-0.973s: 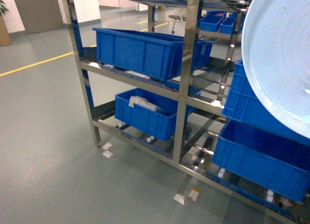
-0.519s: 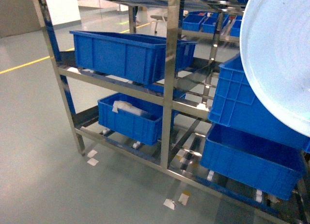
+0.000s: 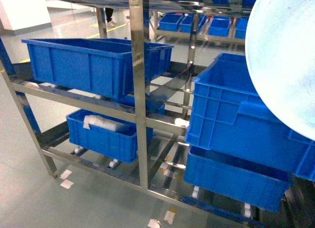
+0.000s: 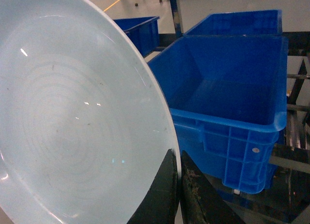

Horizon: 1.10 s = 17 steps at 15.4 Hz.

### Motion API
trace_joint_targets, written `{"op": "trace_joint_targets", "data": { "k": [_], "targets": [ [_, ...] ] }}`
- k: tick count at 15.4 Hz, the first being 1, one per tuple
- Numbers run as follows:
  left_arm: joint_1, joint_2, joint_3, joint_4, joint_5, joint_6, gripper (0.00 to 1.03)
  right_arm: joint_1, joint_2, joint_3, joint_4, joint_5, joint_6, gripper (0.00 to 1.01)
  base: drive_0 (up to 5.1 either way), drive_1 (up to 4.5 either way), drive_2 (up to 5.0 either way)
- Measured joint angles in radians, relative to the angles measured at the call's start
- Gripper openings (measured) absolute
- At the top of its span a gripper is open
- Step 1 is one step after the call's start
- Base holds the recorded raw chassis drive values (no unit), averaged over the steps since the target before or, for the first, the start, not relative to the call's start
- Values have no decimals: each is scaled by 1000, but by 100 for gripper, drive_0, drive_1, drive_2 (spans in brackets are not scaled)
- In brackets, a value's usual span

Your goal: Place blue tray on left shelf second layer neatly

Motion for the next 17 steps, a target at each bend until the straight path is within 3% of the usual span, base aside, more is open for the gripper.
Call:
{"op": "trace_joint_targets", "data": {
  "k": [2, 12, 17],
  "targets": [
    [0, 0, 0, -1, 0, 0, 98, 0, 0, 0, -3, -1, 0, 2, 0, 0, 0],
    [0, 0, 0, -1, 0, 0, 98, 0, -1, -2, -4, 0, 0, 2, -481, 294, 179],
    [0, 0, 0, 1, -3, 0, 98, 5, 0, -2, -7, -3, 0, 2, -187, -187, -187]
  ]
}}
